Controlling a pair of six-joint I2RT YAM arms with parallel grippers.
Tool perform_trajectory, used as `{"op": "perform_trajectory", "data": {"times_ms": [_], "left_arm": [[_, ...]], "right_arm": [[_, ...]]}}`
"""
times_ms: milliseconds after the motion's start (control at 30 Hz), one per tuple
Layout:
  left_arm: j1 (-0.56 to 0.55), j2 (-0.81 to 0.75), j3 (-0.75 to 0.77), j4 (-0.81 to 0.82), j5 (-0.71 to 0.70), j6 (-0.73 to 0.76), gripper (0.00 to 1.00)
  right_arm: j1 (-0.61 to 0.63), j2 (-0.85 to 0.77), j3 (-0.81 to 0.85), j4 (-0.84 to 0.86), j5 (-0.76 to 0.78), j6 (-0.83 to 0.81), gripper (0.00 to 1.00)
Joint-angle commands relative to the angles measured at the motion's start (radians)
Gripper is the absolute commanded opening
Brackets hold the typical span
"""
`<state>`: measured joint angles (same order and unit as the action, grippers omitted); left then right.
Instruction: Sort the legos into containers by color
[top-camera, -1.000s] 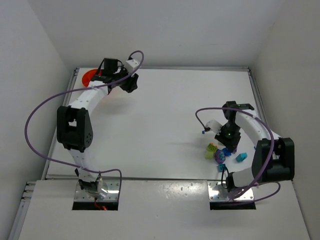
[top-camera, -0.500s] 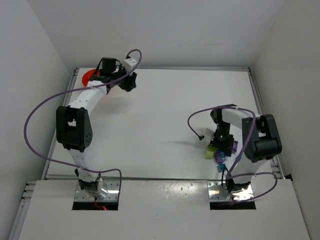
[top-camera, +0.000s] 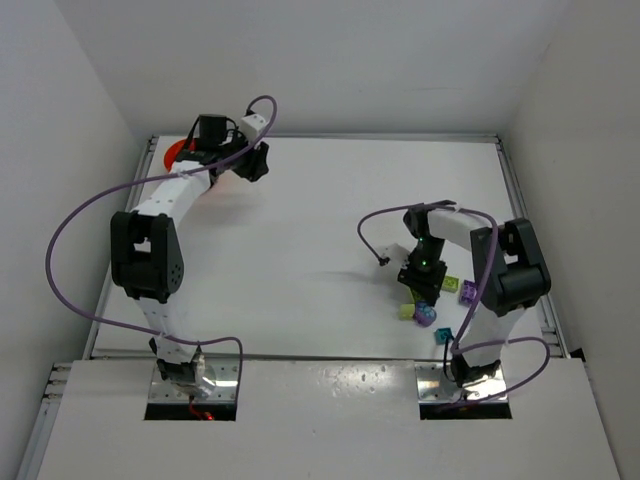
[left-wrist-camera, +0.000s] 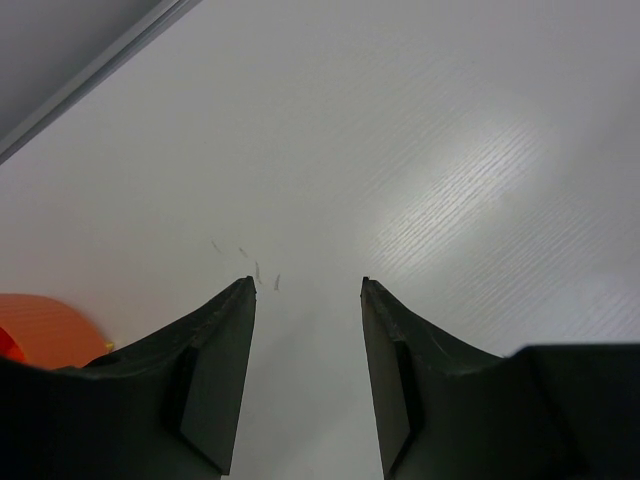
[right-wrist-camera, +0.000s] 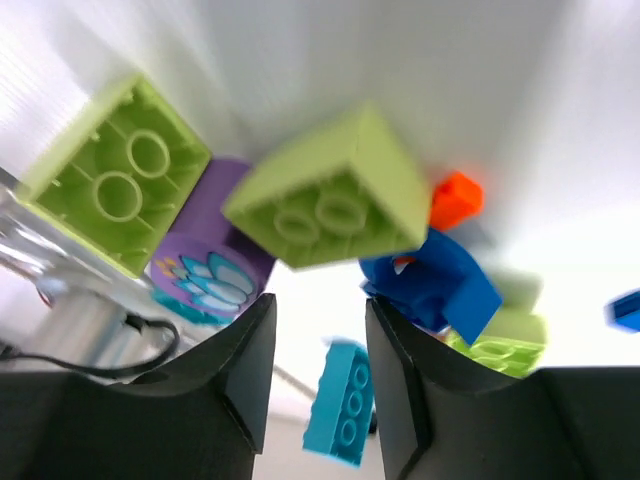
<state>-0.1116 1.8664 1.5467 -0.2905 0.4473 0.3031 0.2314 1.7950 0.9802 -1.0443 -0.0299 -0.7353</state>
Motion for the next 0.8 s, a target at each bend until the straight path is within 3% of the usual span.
{"op": "perform_trajectory", "data": {"times_ms": [0,267,500,767], "left_arm": [[0.012,-0.004,-0.007,0.053,0.033,-0.028,0.52],[0.021,0.005,-0.007,0.063,0.042,-0.048,0.52],[0.03,-0.016,-0.036,0.063,0.051,-0.048,0.52],[0.039,-0.016,-0.045,0.073,0.06,-0.048,0.52]], "right_arm": [[0.029,0.012,0.077,0.013,-0.139,0.016,0.44],[0.098,0.147,0.319,0.023,-0.283,0.016,0.53],[0.097,0.136,0.305,0.039,-0.263,0.045,0.53],[0.086,0.038,0.21,0.187,-0.081,0.223,0.47]]}}
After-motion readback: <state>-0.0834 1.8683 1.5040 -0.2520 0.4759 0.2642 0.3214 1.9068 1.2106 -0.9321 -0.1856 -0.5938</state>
